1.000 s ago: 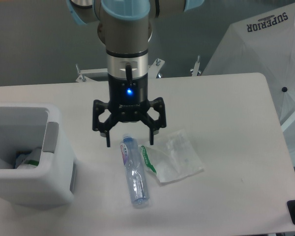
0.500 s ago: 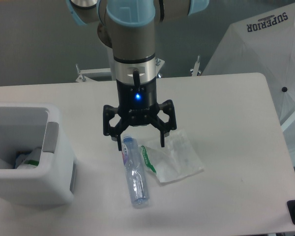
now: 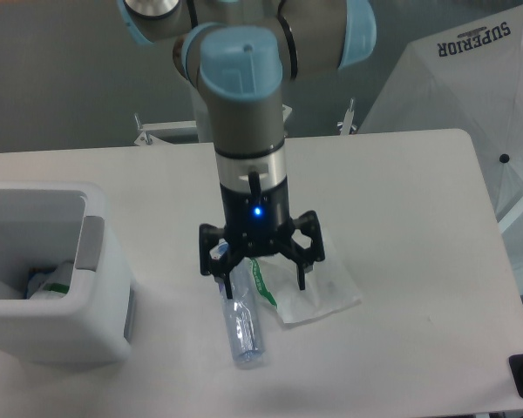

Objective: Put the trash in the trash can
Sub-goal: 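Lower the open gripper over the clear plastic water bottle, then close the gripper around the bottle's cap end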

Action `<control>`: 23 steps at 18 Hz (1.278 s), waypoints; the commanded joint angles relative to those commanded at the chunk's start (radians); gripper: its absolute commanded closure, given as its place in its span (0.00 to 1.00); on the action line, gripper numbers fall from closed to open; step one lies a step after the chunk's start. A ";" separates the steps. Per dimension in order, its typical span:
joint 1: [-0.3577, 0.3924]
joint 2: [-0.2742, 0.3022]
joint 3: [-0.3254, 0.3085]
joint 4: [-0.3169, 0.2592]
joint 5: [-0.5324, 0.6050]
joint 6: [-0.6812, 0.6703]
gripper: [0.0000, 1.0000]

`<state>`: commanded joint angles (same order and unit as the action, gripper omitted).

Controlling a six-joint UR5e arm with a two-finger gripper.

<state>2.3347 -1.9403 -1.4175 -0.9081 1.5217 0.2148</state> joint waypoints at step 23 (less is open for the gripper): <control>0.006 -0.242 -0.044 -0.003 -0.110 -0.014 0.00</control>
<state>2.3409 -2.1828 -1.4619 -0.9112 1.4112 0.2010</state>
